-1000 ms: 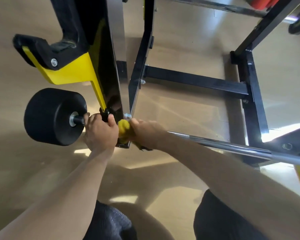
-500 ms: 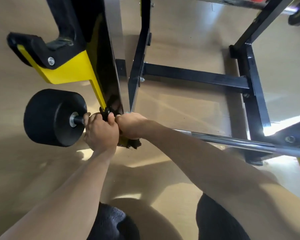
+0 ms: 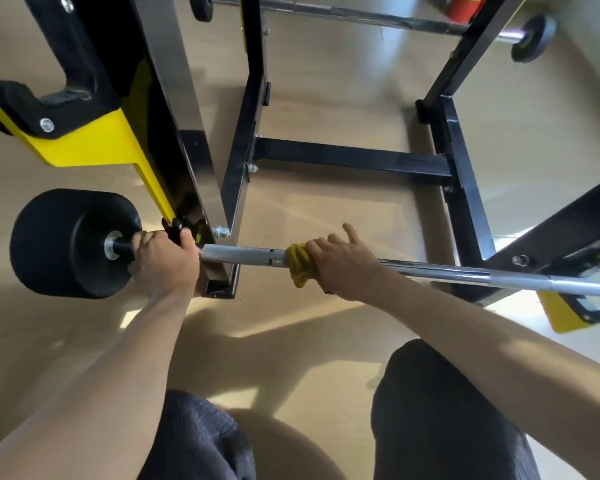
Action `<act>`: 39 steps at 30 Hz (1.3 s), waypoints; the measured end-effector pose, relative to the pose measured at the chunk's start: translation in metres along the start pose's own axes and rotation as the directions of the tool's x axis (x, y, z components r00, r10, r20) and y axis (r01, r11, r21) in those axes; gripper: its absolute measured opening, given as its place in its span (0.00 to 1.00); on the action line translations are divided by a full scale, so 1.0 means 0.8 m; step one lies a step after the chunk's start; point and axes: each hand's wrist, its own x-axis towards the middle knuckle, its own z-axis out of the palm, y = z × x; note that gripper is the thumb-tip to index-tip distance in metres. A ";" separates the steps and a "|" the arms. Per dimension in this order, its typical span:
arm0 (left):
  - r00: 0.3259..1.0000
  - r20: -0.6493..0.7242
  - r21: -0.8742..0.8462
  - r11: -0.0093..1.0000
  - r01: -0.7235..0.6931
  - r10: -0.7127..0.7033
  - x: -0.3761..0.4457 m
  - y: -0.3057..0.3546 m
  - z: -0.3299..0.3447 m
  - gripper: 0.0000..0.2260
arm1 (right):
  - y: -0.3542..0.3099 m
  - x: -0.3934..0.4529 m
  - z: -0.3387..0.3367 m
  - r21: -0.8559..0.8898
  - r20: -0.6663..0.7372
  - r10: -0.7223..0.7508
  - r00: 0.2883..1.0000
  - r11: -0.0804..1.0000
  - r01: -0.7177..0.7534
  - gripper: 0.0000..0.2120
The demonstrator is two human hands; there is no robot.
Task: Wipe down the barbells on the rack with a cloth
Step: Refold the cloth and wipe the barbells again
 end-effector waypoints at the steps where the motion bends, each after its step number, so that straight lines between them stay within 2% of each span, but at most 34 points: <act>1: 1.000 0.000 0.022 0.999 0.023 -0.023 -0.002 0.005 -0.004 0.19 | 0.009 -0.011 0.003 -0.002 -0.008 0.026 1.000 1.000 -0.026 0.20; 3: 0.992 -0.085 0.012 0.995 0.100 -0.098 -0.014 0.031 -0.014 0.18 | 0.027 -0.033 0.003 0.048 -0.001 0.058 0.998 0.997 -0.058 0.19; 4: 0.977 -0.180 -0.035 0.994 0.106 -0.111 -0.023 0.049 -0.019 0.18 | 0.035 -0.046 -0.001 0.179 -0.019 0.057 0.998 0.982 -0.053 0.18; 5: 0.946 -0.316 -0.109 0.993 0.035 -0.068 -0.033 0.069 -0.025 0.17 | 0.041 -0.060 -0.008 0.406 -0.043 0.082 0.996 0.912 -0.058 0.16; 6: 0.892 -0.451 -0.185 0.977 -0.111 0.016 -0.044 0.088 -0.027 0.16 | 0.046 -0.076 -0.018 0.656 -0.058 0.148 0.987 0.752 -0.074 0.13; 7: 0.836 -0.538 -0.239 0.932 -0.274 0.108 -0.054 0.105 -0.022 0.15 | 0.051 -0.093 -0.026 0.832 -0.041 0.236 0.971 0.546 -0.097 0.11; 8: 0.811 -0.554 -0.294 0.868 -0.401 0.187 -0.064 0.123 -0.013 0.15 | 0.058 -0.112 -0.030 0.928 -0.012 0.327 0.945 0.356 -0.111 0.08; 10: 0.849 -0.392 -0.422 0.750 -0.508 0.355 -0.088 0.159 0.014 0.15 | 0.079 -0.153 -0.031 0.995 0.075 0.483 0.872 0.025 -0.099 0.06; 12: 0.838 -0.192 -0.477 0.698 -0.534 0.510 -0.116 0.198 0.039 0.14 | 0.108 -0.198 -0.024 0.940 0.229 0.569 0.790 -0.341 -0.027 0.15; 13: 0.809 -0.118 -0.479 0.680 -0.555 0.576 -0.131 0.218 0.050 0.13 | 0.123 -0.220 -0.022 0.897 0.281 0.589 0.757 -0.443 0.011 0.20; 14: 0.768 -0.062 -0.478 0.656 -0.584 0.638 -0.145 0.235 0.063 0.12 | 0.138 -0.242 -0.018 0.881 0.290 0.611 0.736 -0.470 0.043 0.24; 16: 0.697 0.046 -0.481 0.628 -0.612 0.715 -0.173 0.267 0.087 0.12 | 0.168 -0.281 -0.014 0.908 0.249 0.705 0.664 -0.409 0.094 0.26; 18: 0.630 0.155 -0.465 0.619 -0.633 0.761 -0.200 0.289 0.111 0.12 | 0.195 -0.319 -0.016 0.937 0.207 0.788 0.580 -0.331 0.115 0.22; 19: 0.591 0.191 -0.444 0.606 -0.660 0.784 -0.211 0.297 0.123 0.12 | 0.207 -0.335 -0.018 0.963 0.168 0.813 0.558 -0.257 0.085 0.20; 20: 0.558 0.221 -0.421 0.594 -0.686 0.800 -0.221 0.303 0.133 0.11 | 0.220 -0.349 -0.019 0.991 0.107 0.826 0.554 -0.134 0.009 0.17; 22: 0.521 0.292 -0.381 0.598 -0.705 0.802 -0.234 0.309 0.150 0.11 | 0.242 -0.359 -0.010 0.966 -0.005 0.777 0.629 0.166 -0.197 0.08; 23: 0.515 0.338 -0.346 0.613 -0.710 0.787 -0.239 0.311 0.156 0.10 | 0.247 -0.355 -0.002 0.904 0.004 0.720 0.694 0.294 -0.310 0.08; 25: 0.502 0.432 -0.218 0.627 -0.748 0.749 -0.243 0.314 0.163 0.11 | 0.253 -0.329 0.035 0.608 0.079 0.559 0.825 0.629 -0.484 0.25; 26: 0.491 0.464 -0.152 0.612 -0.776 0.737 -0.244 0.315 0.166 0.13 | 0.256 -0.313 0.063 0.417 0.128 0.489 0.863 0.763 -0.494 0.35; 27: 0.480 0.479 -0.106 0.592 -0.799 0.735 -0.245 0.315 0.167 0.14 | 0.255 -0.296 0.087 0.250 0.157 0.465 0.871 0.835 -0.491 0.41; 29: 0.473 0.482 -0.061 0.567 -0.822 0.737 -0.245 0.315 0.168 0.14 | 0.252 -0.269 0.102 0.136 0.159 0.493 0.855 0.847 -0.514 0.38; 32: 0.497 0.476 -0.021 0.575 -0.818 0.725 -0.243 0.316 0.173 0.15 | 0.250 -0.241 0.095 0.051 0.074 0.434 0.898 0.897 -0.438 0.21; 35: 0.514 0.476 0.021 0.575 -0.818 0.713 -0.247 0.318 0.175 0.16 | 0.254 -0.223 0.088 0.129 0.019 0.371 0.928 0.920 -0.370 0.10; 37: 0.536 0.481 0.042 0.592 -0.805 0.694 -0.246 0.319 0.174 0.18 | 0.254 -0.220 0.090 0.239 0.048 0.355 0.934 0.903 -0.356 0.10; 39: 0.559 0.487 0.061 0.613 -0.788 0.671 -0.244 0.320 0.173 0.21 | 0.259 -0.234 0.100 0.352 0.015 0.387 0.922 0.861 -0.367 0.12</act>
